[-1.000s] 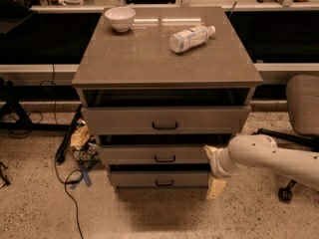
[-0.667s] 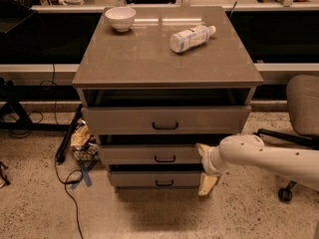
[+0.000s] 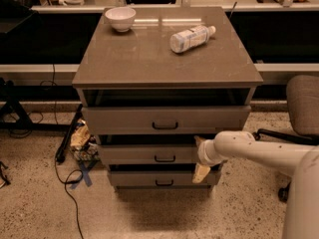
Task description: Open middle drawer
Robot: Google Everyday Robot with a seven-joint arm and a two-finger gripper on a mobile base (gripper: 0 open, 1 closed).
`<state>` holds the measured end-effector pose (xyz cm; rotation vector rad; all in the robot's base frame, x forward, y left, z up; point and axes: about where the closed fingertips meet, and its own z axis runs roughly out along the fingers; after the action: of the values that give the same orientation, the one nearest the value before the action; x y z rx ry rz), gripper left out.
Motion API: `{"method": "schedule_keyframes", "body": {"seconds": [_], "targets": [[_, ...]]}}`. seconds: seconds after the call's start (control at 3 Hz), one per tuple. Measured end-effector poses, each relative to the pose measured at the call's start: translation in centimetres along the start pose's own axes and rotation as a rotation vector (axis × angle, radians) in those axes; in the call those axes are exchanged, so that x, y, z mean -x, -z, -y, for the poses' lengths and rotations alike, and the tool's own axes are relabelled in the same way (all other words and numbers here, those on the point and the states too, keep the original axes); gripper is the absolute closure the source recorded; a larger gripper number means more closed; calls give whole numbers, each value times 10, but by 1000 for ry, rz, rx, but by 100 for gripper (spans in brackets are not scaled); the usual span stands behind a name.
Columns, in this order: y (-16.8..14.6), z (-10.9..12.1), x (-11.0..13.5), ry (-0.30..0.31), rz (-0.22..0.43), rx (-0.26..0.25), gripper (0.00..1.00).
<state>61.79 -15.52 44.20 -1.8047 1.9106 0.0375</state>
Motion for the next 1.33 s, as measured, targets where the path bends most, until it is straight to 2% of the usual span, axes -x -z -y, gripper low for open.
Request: {"method": "schedule_keyframes", "body": {"seconds": [0.33, 0.67, 1.33], "targets": [[-18, 15, -2, -17, 6, -3, 0], [-37, 23, -9, -48, 2, 12, 19], [-35, -1, -30, -105, -13, 44, 65]]}}
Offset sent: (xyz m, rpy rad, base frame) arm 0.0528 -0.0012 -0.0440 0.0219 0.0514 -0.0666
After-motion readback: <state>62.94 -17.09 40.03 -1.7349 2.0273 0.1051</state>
